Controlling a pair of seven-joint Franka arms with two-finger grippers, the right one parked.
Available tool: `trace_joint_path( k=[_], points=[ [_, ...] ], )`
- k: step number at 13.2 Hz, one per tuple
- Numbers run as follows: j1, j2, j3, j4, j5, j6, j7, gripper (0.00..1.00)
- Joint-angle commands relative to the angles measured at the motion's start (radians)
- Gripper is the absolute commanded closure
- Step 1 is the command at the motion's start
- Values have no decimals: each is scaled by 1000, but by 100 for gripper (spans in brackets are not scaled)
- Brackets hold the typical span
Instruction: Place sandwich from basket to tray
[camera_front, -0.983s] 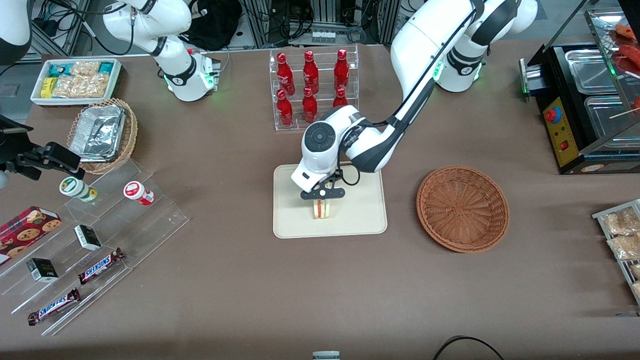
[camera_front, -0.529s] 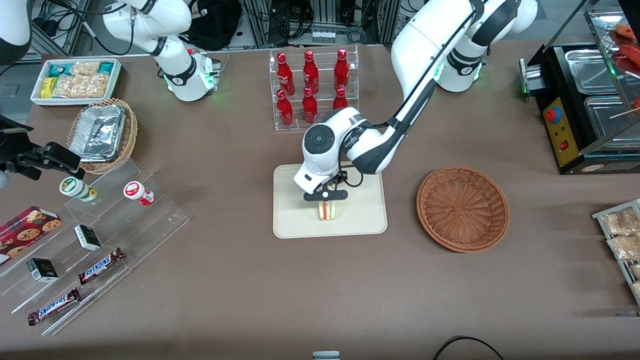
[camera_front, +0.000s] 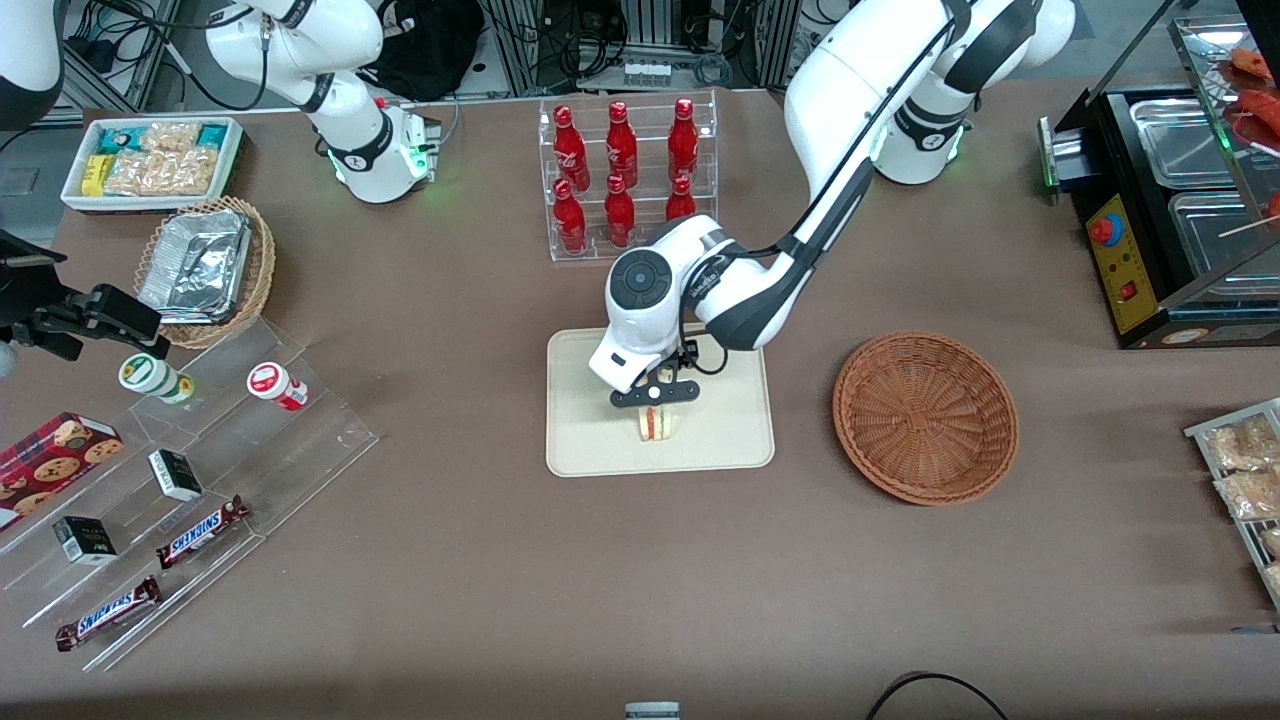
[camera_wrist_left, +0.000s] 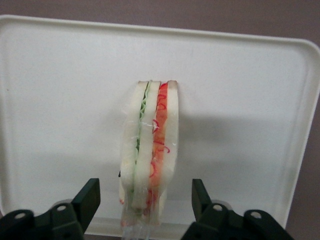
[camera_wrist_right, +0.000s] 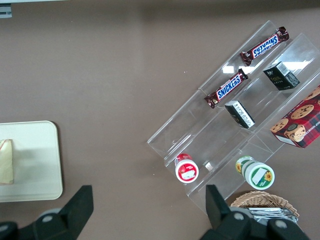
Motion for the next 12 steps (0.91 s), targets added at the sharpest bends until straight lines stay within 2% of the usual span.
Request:
trace_joint_path(
  k=[1, 6, 10, 12],
  points=[
    [29, -155, 0, -13, 3, -111, -46, 0],
    [106, -431, 1, -34, 12, -375, -195, 0],
    [285, -620, 0, -33, 3, -585, -109, 0],
    [396, -687, 0, -33, -28, -667, 67, 0]
  ],
)
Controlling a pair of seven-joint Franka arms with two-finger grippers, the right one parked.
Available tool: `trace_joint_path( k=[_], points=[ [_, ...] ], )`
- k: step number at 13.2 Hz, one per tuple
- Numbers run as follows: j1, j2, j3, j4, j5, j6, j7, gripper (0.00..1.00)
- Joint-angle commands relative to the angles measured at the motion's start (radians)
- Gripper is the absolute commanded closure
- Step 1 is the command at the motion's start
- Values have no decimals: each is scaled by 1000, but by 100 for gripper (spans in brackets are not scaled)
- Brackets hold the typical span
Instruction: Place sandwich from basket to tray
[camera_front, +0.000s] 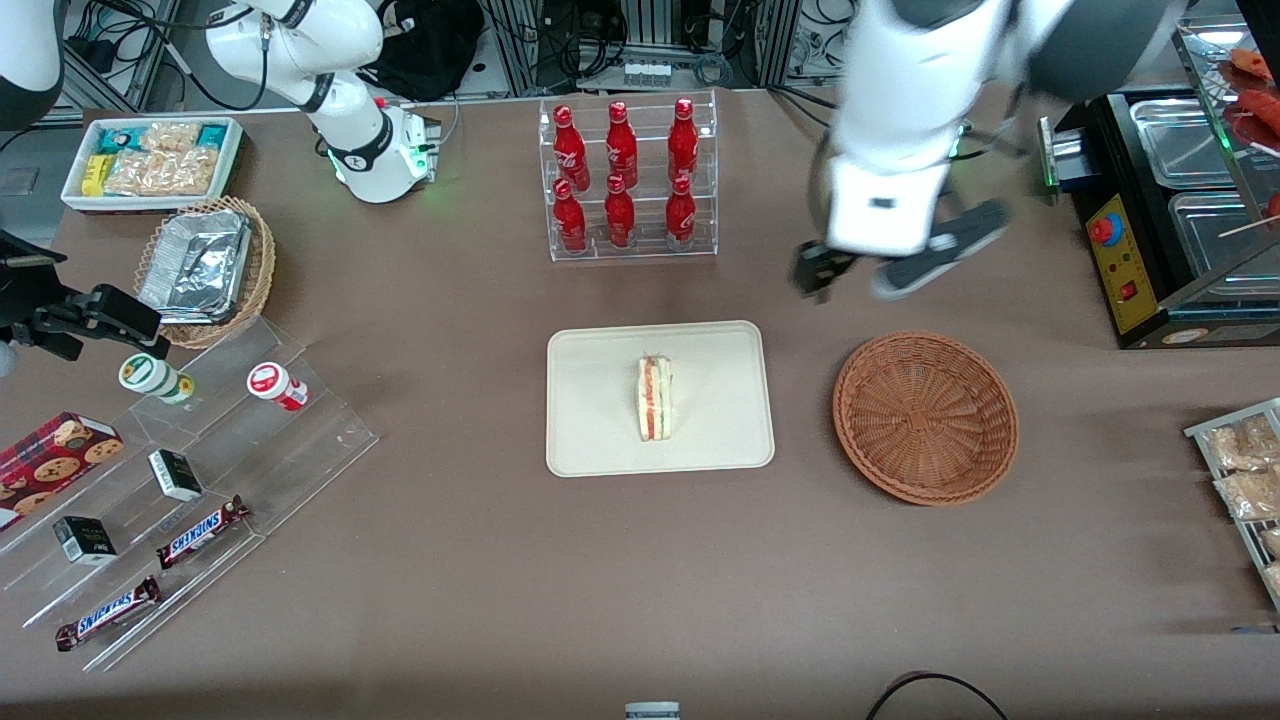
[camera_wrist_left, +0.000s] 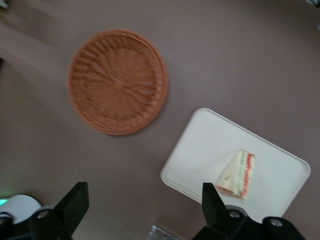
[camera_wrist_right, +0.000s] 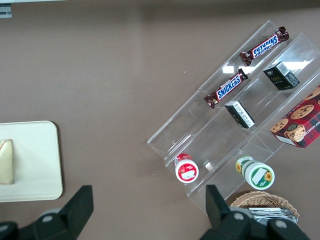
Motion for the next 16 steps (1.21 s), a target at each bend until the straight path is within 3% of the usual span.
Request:
trace_joint_path(
  k=[1, 7, 13, 16],
  points=[
    [132, -98, -10, -43, -49, -91, 198, 0],
    [379, -193, -9, -46, -54, -271, 727, 0],
    [403, -84, -12, 23, -85, -136, 777, 0],
    [403, -70, -10, 31, -152, -38, 769, 0]
  ],
)
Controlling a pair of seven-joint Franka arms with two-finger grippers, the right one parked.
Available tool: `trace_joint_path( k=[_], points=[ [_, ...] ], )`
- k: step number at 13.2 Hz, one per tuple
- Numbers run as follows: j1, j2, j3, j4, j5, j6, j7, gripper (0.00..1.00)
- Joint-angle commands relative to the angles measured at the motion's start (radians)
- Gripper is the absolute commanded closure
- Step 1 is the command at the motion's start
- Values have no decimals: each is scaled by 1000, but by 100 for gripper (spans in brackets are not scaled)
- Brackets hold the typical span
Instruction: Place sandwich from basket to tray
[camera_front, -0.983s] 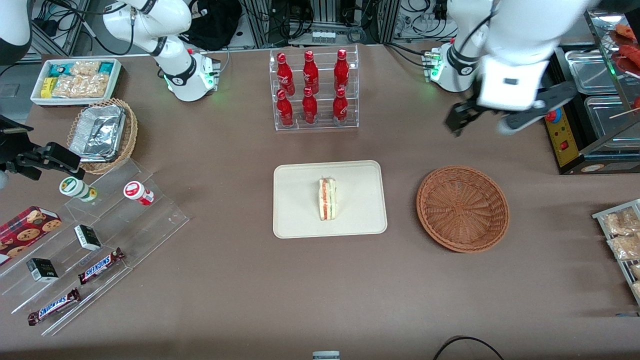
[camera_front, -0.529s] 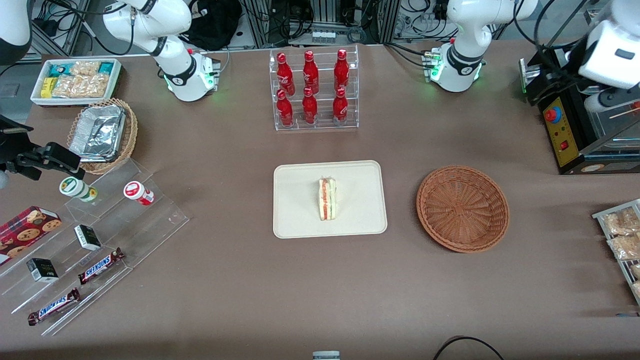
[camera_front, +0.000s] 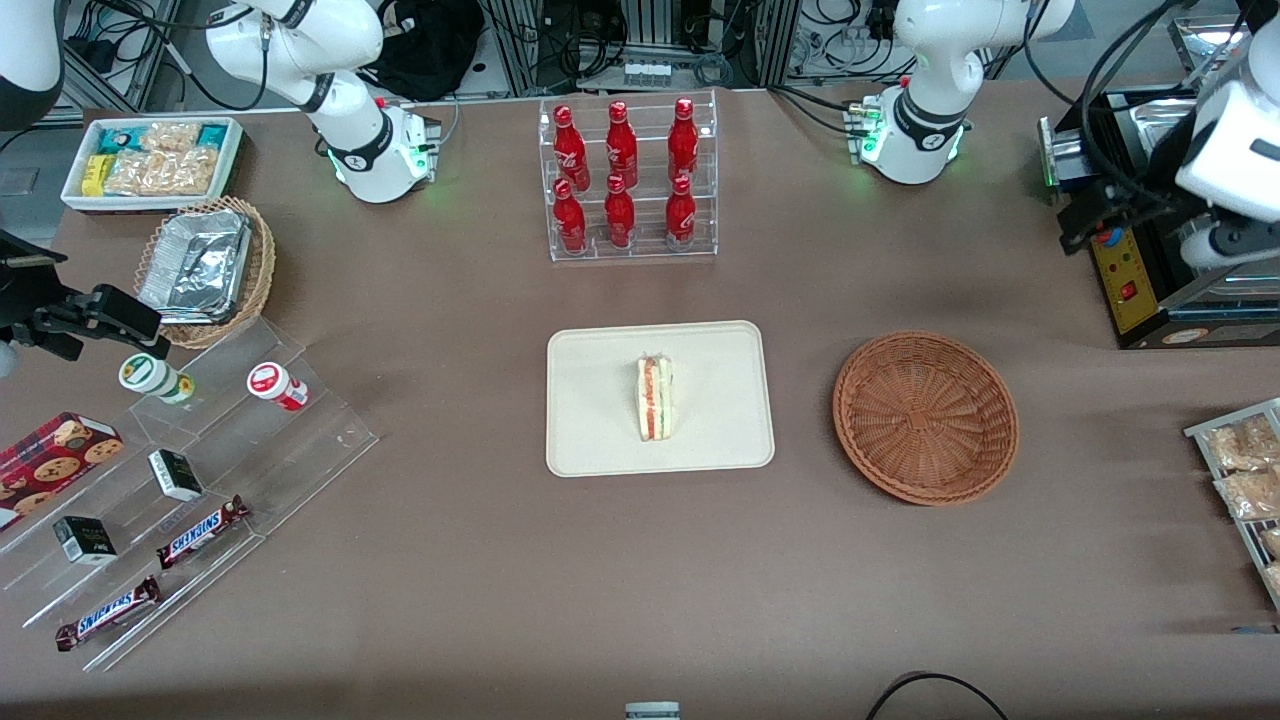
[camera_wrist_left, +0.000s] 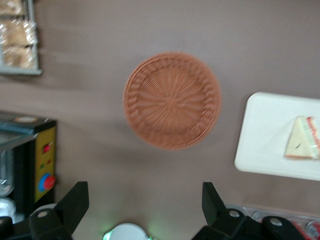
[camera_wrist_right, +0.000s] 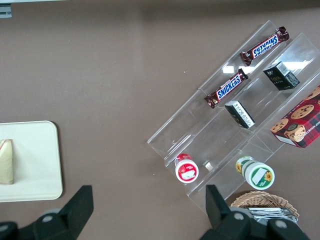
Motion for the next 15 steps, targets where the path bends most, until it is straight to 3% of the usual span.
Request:
trace_joint_path(
  k=[1, 10, 15],
  points=[
    [9, 12, -6, 38, -36, 21, 11, 0],
    [-34, 1, 86, 35, -19, -50, 25, 0],
    [-47, 1, 89, 30, 13, -68, 25, 0]
  ],
)
